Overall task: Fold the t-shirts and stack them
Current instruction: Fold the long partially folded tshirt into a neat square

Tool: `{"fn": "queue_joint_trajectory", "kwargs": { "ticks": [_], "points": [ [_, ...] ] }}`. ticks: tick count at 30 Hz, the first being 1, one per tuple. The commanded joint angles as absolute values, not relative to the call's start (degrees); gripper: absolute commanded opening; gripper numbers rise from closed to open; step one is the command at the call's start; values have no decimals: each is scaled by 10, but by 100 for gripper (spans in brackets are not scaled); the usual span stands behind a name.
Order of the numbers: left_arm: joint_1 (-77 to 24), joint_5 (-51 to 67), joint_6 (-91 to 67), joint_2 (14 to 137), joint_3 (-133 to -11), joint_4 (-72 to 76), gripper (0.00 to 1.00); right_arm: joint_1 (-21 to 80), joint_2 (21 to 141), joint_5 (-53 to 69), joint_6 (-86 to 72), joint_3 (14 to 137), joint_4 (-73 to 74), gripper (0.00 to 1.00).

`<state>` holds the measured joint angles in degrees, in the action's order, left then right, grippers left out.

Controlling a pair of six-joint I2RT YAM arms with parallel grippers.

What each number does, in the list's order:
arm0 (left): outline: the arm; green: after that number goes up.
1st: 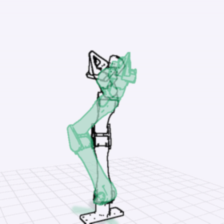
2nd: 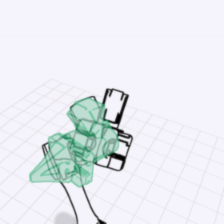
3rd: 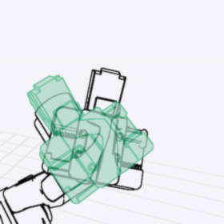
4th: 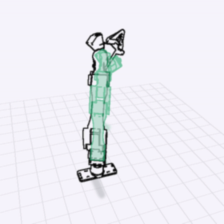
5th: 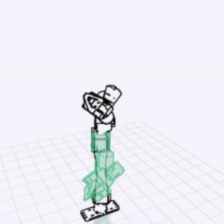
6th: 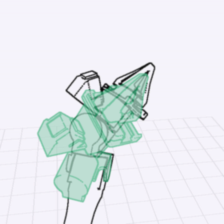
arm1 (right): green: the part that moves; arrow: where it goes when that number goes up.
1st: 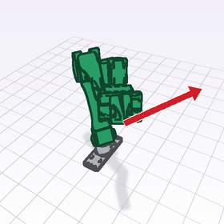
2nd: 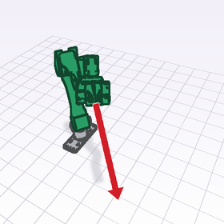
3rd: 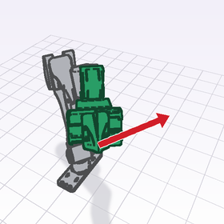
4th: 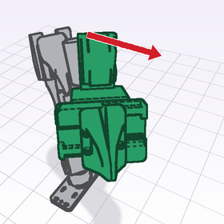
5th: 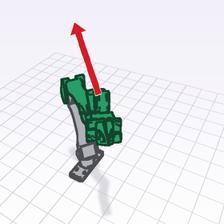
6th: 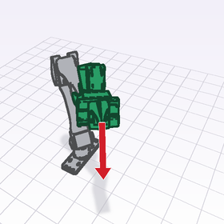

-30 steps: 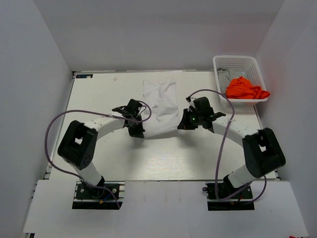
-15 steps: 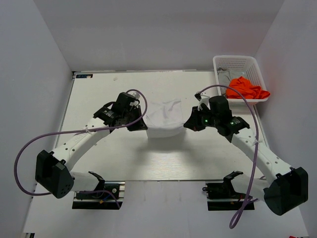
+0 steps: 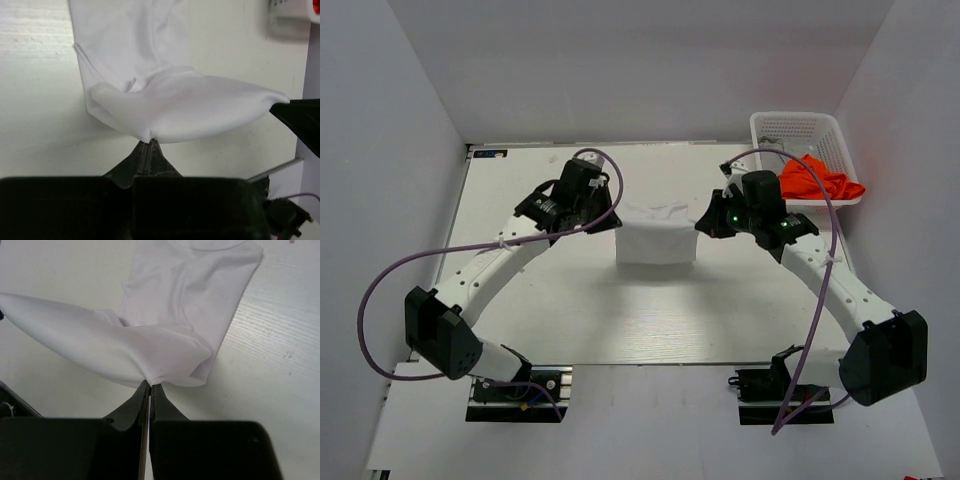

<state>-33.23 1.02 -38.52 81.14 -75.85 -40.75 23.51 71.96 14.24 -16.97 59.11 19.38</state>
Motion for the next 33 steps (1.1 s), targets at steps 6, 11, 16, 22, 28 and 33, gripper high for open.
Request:
{"fn": "queue_joint_trajectory", "kwargs": {
  "ticks": [6, 11, 16, 22, 28, 33],
  "points": [
    [-324, -95, -375, 922, -884, -426, 0, 205, 814, 161, -171, 676, 166, 0],
    [-313, -157, -375, 1020, -977, -451, 0, 177, 895, 177, -178, 724, 145, 0],
    [-287, -163, -370, 1100, -1061, -467, 0, 159, 973, 214, -183, 791, 138, 0],
    [-270, -140, -360, 1173, -1133, -475, 0, 151, 1064, 245, -170, 866, 159, 0],
    [-249, -106, -352, 1234, -1175, -458, 0, 143, 1145, 250, -175, 932, 172, 0],
    [-236, -67, -337, 1265, -1188, -431, 0, 138, 1196, 237, -178, 973, 175, 0]
  ]
}}
